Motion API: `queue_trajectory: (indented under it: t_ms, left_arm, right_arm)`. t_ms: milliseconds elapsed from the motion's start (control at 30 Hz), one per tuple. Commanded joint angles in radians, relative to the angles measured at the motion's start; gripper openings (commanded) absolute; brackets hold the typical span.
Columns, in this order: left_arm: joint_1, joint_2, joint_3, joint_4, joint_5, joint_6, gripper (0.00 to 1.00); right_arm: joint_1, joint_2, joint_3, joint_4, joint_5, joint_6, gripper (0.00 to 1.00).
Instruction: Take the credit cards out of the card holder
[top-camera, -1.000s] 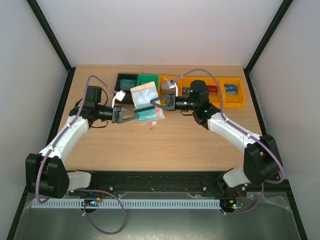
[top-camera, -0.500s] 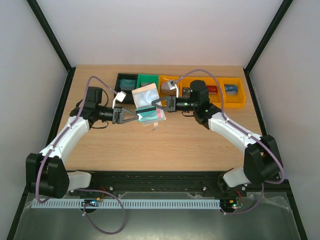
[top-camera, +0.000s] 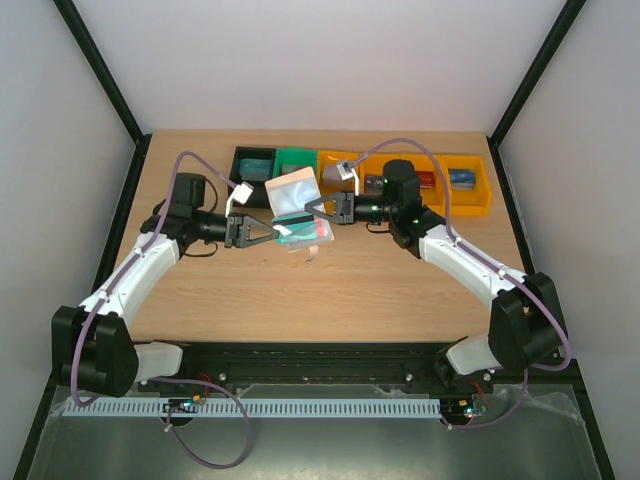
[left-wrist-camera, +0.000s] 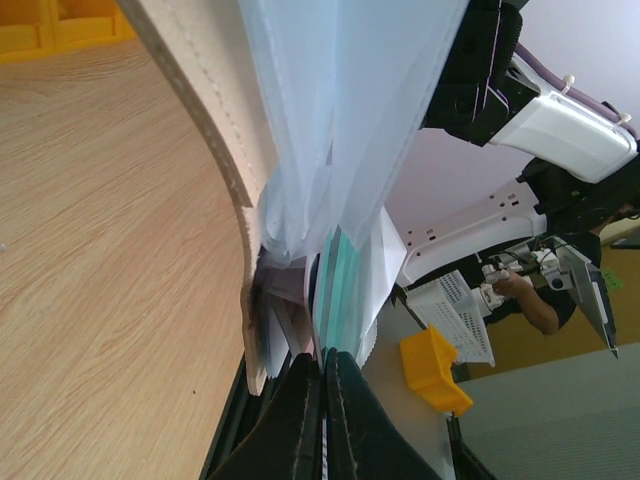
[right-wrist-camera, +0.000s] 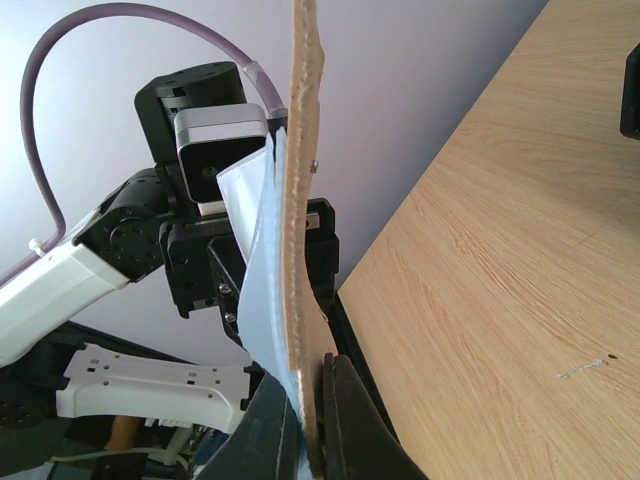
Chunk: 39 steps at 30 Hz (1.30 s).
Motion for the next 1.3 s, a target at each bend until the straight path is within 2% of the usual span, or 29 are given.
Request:
queue_trajectory:
  t_ms: [0, 200, 533, 800, 1033, 1200, 1267]
  left_arm:
    - [0.028, -0.025, -0.017, -0.034, 0.005, 0.032, 0.02]
    - [0.025, -0.022, -0.014, -0.035, -0.031, 0.042, 0.02]
    - [0.045, -0.013, 0.012, -0.006, -0.066, 0.041, 0.03]
    - [0.043, -0.011, -0.036, 0.045, -0.096, -0.006, 0.13]
    - [0.042, -0.01, -0.04, 0.036, -0.085, 0.003, 0.07]
    - [0.04, -0.011, -0.039, 0.03, -0.064, 0.001, 0.18]
    - [0.035, -0.01, -0.038, 0.029, -0.066, 0.0, 0.19]
  right_arm:
    - [-0.068, -0.05, 0.013, 0.035, 0.003, 0.02, 0.02]
    - [-0.056, -0.045, 0.003, 0.03, 0.021, 0.021, 0.02]
    - [0.013, 0.004, -0.006, -0.063, 0.01, -0.07, 0.02]
    - [0.05, 0.051, -0.056, 0.155, -0.024, 0.069, 0.02]
    - [0.044, 0.051, -0.013, 0.156, -0.015, 0.076, 0.02]
    - [0.044, 0.048, -0.016, 0.158, -0.014, 0.078, 0.02]
    - [0.044, 0.051, -0.017, 0.163, -0.015, 0.086, 0.02]
